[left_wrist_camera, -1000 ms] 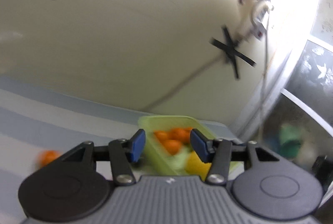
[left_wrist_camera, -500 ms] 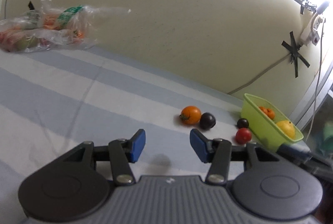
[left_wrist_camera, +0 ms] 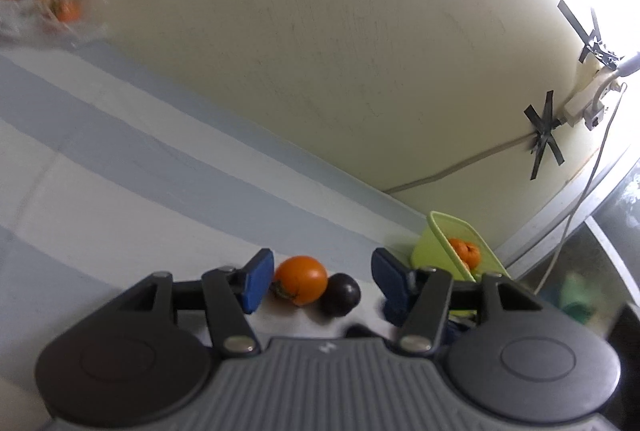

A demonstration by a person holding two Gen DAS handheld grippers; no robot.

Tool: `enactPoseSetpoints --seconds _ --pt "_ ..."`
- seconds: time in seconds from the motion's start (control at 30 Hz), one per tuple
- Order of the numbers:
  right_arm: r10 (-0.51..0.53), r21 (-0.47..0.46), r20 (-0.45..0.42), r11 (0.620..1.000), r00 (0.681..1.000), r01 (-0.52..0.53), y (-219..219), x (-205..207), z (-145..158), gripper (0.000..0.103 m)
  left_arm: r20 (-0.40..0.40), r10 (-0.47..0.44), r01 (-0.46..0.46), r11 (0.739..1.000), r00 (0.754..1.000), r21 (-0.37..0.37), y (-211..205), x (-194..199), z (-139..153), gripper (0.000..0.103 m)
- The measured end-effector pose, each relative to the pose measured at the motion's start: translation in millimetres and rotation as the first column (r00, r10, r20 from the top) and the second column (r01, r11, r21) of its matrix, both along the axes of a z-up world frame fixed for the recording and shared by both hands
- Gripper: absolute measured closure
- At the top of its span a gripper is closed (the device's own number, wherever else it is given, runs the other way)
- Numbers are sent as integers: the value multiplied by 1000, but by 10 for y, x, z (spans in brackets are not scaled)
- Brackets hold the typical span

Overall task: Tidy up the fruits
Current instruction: 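Grasp a tangerine with the left tool while the right tool grasps a dark purple tomato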

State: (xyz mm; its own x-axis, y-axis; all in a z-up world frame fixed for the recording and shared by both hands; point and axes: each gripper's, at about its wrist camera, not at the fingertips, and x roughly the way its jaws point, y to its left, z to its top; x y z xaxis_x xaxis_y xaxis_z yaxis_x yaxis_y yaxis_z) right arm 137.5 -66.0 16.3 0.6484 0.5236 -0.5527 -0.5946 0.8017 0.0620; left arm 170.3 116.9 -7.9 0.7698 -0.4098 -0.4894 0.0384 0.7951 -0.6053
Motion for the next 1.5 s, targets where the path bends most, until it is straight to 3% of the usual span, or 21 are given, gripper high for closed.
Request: enactPoseSetpoints --seconds 0.07,0.1,0.13,0.27,0.37,0.43,0.83,0.97,1.13,1.4,1.5 --pt "14 -11 -59 1000 998 -15 66 151 -44 55 4 -2 2 1000 1000 10 -15 31 -43 49" --pt "25 -5 -83 1000 996 -25 84 212 -60 51 -13 -18 18 1000 1000 -10 -14 66 -74 58" --pt "35 -2 -100 999 994 -36 101 260 -77 51 -15 -31 30 999 999 -24 -17 77 -85 65" --pt "11 -12 -81 1000 997 -12 117 290 -81 57 -17 -32 32 999 999 -5 -34 62 -93 70" --pt "2 -9 -82 1000 997 -3 56 181 -60 63 -29 -42 42 999 999 -18 -35 -58 -80 70" --pt "-1 -19 -80 1000 997 0 -23 39 -44 73 -49 -52 50 998 997 -35 -43 -198 -67 70" --pt "55 27 -60 998 997 -53 -698 -1237 32 73 -11 -171 171 985 985 -36 -459 -1459 -1 71" --pt "5 28 -45 1000 999 -4 -834 -1476 6 73 1 -229 229 973 973 16 -774 -1556 47 70" --pt "-60 37 -45 997 997 62 -1053 -1556 -38 71 -11 -280 280 960 960 27 -1010 -1547 56 70" --pt "-176 42 -25 983 984 177 -1327 -1572 -91 71 21 -202 199 975 979 97 -939 -1589 155 68" --pt "-189 82 -46 978 981 192 -1439 -1578 -110 70 35 -204 200 976 978 87 -915 -1598 202 60"
